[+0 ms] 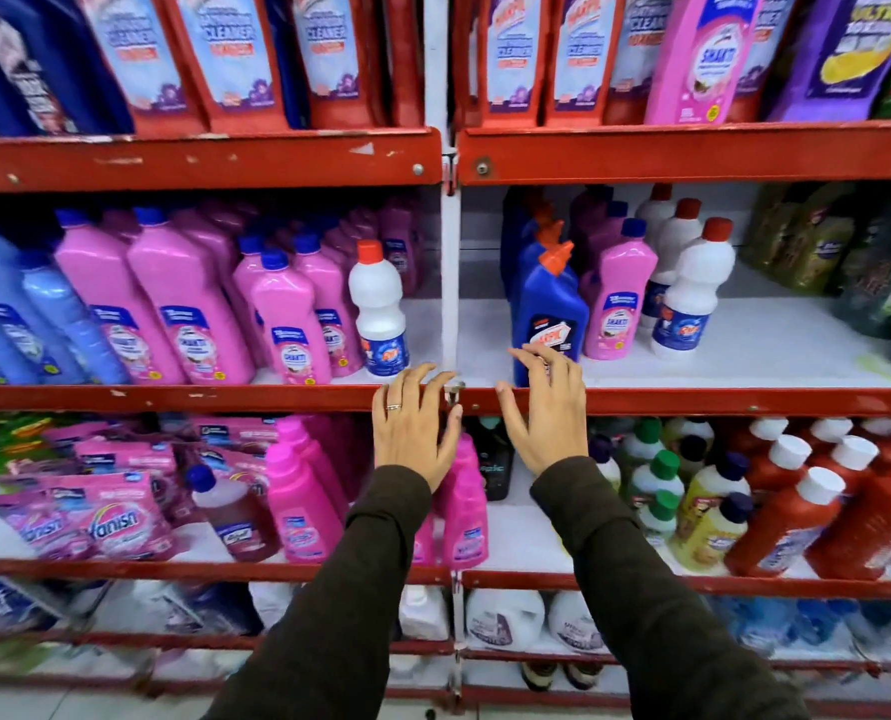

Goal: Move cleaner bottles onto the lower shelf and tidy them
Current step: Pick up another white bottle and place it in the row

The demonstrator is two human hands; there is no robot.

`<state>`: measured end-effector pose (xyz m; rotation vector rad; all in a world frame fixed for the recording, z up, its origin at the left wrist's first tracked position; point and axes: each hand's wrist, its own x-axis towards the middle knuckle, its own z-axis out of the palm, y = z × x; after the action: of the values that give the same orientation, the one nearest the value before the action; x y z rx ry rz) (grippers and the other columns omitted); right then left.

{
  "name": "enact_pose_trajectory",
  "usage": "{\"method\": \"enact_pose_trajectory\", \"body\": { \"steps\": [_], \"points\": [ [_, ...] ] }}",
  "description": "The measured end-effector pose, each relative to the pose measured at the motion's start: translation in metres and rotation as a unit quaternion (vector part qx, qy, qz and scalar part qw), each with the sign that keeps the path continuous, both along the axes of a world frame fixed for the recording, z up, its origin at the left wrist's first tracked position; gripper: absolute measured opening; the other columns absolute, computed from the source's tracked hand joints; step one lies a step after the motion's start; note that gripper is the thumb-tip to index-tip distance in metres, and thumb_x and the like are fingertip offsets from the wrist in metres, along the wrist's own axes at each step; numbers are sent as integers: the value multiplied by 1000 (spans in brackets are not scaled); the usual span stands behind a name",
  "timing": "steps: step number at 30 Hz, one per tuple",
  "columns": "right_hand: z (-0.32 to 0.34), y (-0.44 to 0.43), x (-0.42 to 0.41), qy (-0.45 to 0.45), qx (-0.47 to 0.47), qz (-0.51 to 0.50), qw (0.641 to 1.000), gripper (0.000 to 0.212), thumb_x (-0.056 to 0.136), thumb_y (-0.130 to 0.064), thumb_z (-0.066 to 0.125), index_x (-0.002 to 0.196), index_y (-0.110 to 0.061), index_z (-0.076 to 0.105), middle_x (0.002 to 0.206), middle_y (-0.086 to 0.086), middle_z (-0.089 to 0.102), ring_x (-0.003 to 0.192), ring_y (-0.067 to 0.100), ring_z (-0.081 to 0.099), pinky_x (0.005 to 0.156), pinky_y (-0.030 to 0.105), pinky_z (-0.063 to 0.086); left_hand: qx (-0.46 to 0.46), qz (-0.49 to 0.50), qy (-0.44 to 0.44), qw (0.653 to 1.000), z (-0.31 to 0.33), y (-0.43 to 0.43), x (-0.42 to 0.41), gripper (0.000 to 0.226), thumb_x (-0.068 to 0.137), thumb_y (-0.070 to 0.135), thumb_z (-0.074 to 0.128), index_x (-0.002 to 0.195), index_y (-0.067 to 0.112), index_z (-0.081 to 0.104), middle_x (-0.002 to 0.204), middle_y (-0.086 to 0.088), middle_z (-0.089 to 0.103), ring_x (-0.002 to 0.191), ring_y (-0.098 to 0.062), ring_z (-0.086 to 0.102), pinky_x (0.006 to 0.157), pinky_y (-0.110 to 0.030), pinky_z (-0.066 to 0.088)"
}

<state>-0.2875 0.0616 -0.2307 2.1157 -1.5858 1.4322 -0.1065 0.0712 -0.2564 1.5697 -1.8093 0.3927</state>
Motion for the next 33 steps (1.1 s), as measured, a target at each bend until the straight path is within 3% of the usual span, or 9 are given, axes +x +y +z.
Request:
{"method": "enact_pose_trajectory", "body": {
  "steps": [6,9,11,15,23,31,33],
  "points": [
    [22,-5,64,-59,6,133,989,36,98,-30,54,131,-17,54,130,3,52,121,18,51,102,38,46,28,48,31,998,2,6,58,46,94,40,42,132,19,57,139,-9,58,128,-33,52,108,-51,39],
    [38,-16,91,-121,101,213,964,46,99,-30,56,142,-15,46,139,4,51,126,18,51,104,44,48,53,49,33,997,3,3,77,45,94,37,47,134,16,55,140,-10,56,129,-34,50,111,-52,37],
    [53,-27,105,-128,171,233,949,56,99,-30,58,149,-14,38,150,10,45,136,23,46,113,46,41,78,41,27,996,4,-3,85,47,95,35,50,137,14,52,142,-13,53,132,-36,46,115,-53,33],
    [78,-56,126,-111,233,216,942,72,96,-27,64,154,-8,26,156,15,39,143,30,38,116,37,29,130,28,4,991,5,-17,91,48,98,37,49,139,11,49,139,-16,54,133,-37,45,120,-51,27],
    [78,-92,150,-194,302,194,913,73,85,-24,77,144,-11,38,143,15,54,129,34,54,106,47,48,130,13,-22,991,-4,-26,100,43,97,38,44,128,10,56,121,-14,63,117,-35,53,112,-47,39],
    [75,-94,152,-231,277,190,913,64,86,-15,75,140,-9,41,139,15,56,128,33,54,106,47,48,123,2,-19,992,-4,-25,103,43,97,38,45,127,10,57,119,-12,64,115,-32,54,112,-48,41],
    [77,-91,148,-238,269,196,912,63,86,-14,75,140,-10,42,139,14,56,128,31,54,104,41,49,127,2,-21,992,-4,-25,102,43,97,38,45,128,11,56,120,-12,64,116,-32,54,113,-48,40]
  ]
}}
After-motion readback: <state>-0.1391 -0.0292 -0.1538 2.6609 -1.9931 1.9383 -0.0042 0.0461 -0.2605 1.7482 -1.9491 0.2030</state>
